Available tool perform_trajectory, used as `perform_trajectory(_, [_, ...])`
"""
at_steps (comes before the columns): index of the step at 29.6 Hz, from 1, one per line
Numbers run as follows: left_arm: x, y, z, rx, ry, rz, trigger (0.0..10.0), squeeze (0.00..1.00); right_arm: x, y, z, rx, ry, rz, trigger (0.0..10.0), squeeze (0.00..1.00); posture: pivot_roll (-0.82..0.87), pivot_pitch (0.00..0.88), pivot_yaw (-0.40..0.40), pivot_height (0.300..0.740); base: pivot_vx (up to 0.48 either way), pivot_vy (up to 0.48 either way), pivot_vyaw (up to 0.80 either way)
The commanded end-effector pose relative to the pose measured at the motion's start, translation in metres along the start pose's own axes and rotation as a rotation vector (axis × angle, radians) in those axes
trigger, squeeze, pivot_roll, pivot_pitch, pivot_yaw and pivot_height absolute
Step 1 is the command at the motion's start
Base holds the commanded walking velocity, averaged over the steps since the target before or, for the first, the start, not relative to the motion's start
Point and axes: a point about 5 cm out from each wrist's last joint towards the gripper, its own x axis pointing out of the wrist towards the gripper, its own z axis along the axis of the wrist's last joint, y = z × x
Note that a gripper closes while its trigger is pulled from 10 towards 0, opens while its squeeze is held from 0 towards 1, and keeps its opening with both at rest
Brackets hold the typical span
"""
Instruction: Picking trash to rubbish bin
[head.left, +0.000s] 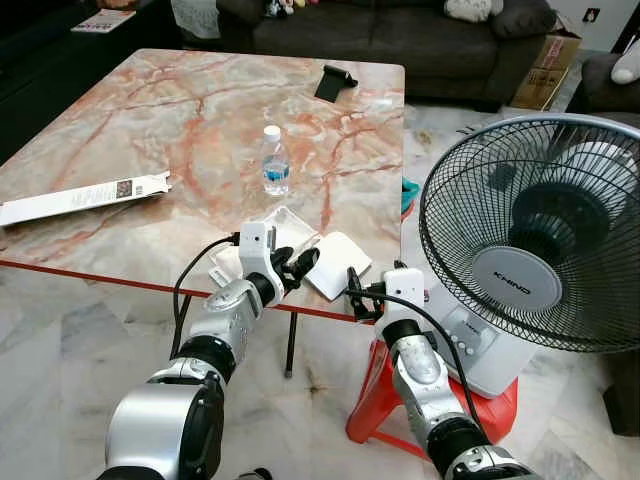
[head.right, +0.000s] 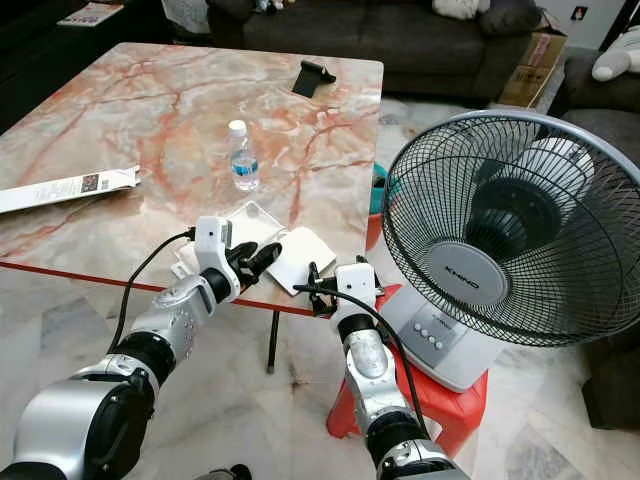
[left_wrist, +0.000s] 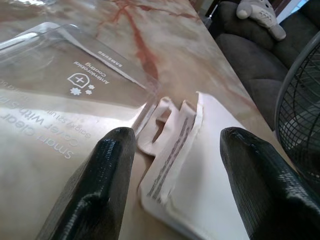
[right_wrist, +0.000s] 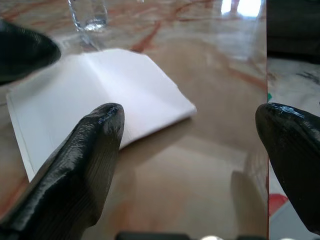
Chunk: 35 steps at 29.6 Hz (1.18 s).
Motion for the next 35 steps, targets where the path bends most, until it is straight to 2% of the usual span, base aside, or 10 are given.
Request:
perform_trajectory(1, [0.002,-0.001,0.002,-0.012,0.009,-0.004,10.0,0.00,-0.002,0.003,-0.001,-0.006,0.007,0.001,10.0,0.00,-0.02,0.152,0.017,0.740,0.000,0.000,0.00])
perform_trajectory(10, [0.007,-0.009,0.005,-0.015,0.023,-0.057,10.0,0.00,-0.004,0.002,-0.003,-0.003,0.011,-0.005,10.0,0.00,-0.02,0.158,0.021,0.740,0.000,0.000,0.00])
perform_trajectory(12, [0.010,-0.020,-0.001,-0.002,0.067,-0.114,10.0,0.00,-0.005,0.003,-0.004,-0.003,0.014,-0.004,10.0,0.00,-0.03,0.164,0.024,0.740,0.000,0.000,0.00])
perform_trajectory(19, [0.012,-0.025,-0.004,0.006,0.082,-0.127,10.0,0.00,-0.005,0.004,-0.004,0.001,0.016,-0.003,10.0,0.00,-0.03,0.167,0.026,0.740,0.000,0.000,0.00])
perform_trajectory(23, [0.011,-0.026,-0.013,0.019,0.133,-0.123,10.0,0.00,-0.005,0.005,-0.005,0.003,0.018,0.002,10.0,0.00,-0.02,0.167,0.025,0.740,0.000,0.000,0.00])
perform_trajectory(27, [0.009,-0.034,-0.027,-0.027,0.176,-0.182,10.0,0.00,-0.005,0.006,-0.004,0.005,0.019,0.004,10.0,0.00,-0.02,0.164,0.027,0.740,0.000,0.000,0.00])
perform_trajectory(35, [0.008,-0.039,-0.031,-0.059,0.174,-0.223,10.0,0.00,-0.004,0.008,-0.003,0.008,0.021,0.013,10.0,0.00,-0.02,0.159,0.026,0.740,0.000,0.000,0.00])
